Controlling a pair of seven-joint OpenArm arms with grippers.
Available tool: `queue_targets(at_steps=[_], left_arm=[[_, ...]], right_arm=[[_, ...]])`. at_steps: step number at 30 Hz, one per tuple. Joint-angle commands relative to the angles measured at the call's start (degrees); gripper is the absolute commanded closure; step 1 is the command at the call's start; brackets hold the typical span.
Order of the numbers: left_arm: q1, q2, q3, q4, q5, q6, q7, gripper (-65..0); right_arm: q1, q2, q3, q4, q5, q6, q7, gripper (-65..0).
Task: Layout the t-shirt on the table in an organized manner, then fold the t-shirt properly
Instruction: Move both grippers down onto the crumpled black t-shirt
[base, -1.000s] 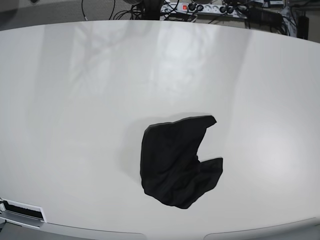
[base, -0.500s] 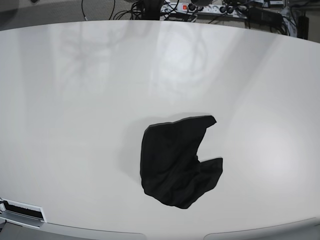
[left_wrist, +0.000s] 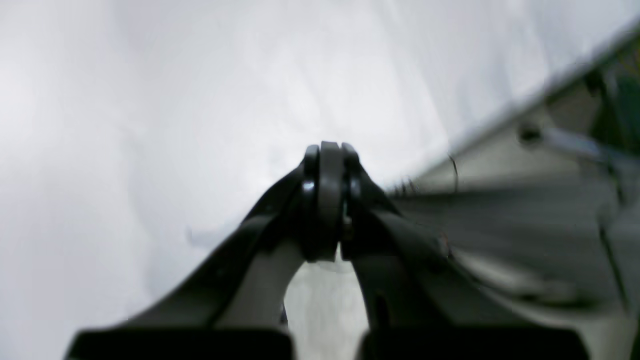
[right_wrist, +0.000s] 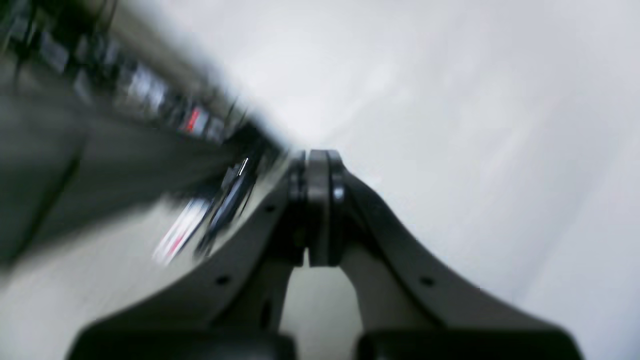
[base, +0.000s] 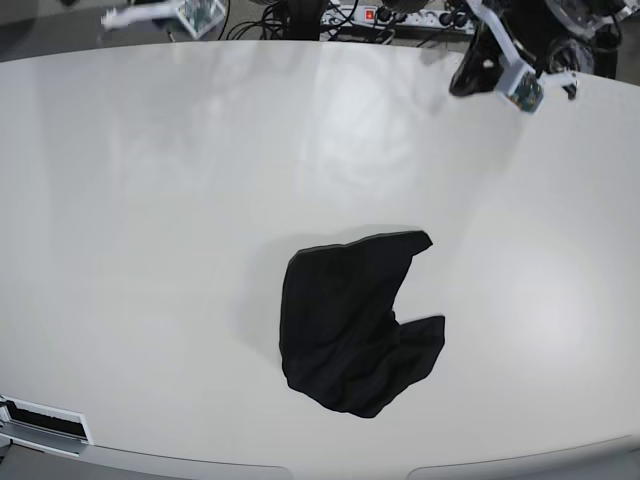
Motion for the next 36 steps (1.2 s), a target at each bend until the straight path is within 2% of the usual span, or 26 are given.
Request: queue_targets(at_steps=[1, 4, 8, 11, 16, 18, 20, 23, 25, 29, 34, 36], left_arm=[[-1.1, 0.4, -0.2, 1.0, -0.3, 0.0, -1.4, 0.0], [-4.2, 1.3, -0.1, 0.7, -0.4, -0.2, -1.4, 0.0], [-9.1, 1.2, 0.0, -3.1, -0.9, -1.9, -1.4, 0.0], [-13.8, 1.2, 0.6, -8.3, -2.6, -2.2, -1.5, 0.0], [-21.9, 1.1, 4.3, -20.6, -2.7, -4.4, -3.0, 0.0], [-25.1, 1.1, 6.6, -25.8, -2.7, -4.5, -3.4, 0.0], [-28.2, 1.2, 8.7, -30.1, -2.7, -5.0, -3.7, 0.0], [-31.9, 1.2, 10.9, -33.6, -2.7, -6.3, -3.8, 0.0], [-33.7, 1.2, 11.3, -34.1, -2.4, -6.7, -3.8, 0.0], [-36.2, 1.3, 11.3, -34.1, -0.4, -6.6, -3.8, 0.0], [-36.9, 1.3, 11.3, -34.1, -0.2, -6.6, -3.8, 0.0], [-36.7, 1.3, 11.3, -34.1, -0.1, -6.6, -3.8, 0.0]], right_arm=[[1.2, 0.3, 0.0, 1.1, -0.2, -0.2, 0.8, 0.0], [6.0, 0.3, 0.0, 1.1, -0.2, 1.0, 1.5, 0.0], [10.7, 0.3, 0.0, 1.1, 3.4, 3.2, 6.3, 0.0], [14.0, 0.3, 0.0, 1.1, 6.1, 4.3, 9.2, 0.0], [20.7, 0.3, 0.0, -3.0, 7.8, 6.8, 9.8, 0.0], [23.8, 0.3, 0.0, -6.1, 8.5, 6.7, 10.8, 0.0], [28.0, 0.3, 0.0, -10.4, 12.0, 6.7, 11.8, 0.0], [35.1, 0.3, -1.3, -18.0, 15.8, 9.6, 13.2, 0.0], [40.5, 0.2, -3.5, -23.2, 16.7, 11.6, 13.8, 0.0], [51.6, -1.4, -9.4, -34.5, 16.6, 11.8, 13.8, 0.0], [63.9, -6.2, -13.8, -49.8, 16.1, 11.8, 13.8, -28.8], [68.0, -8.4, -13.9, -55.3, 16.1, 9.9, 13.7, -35.3]])
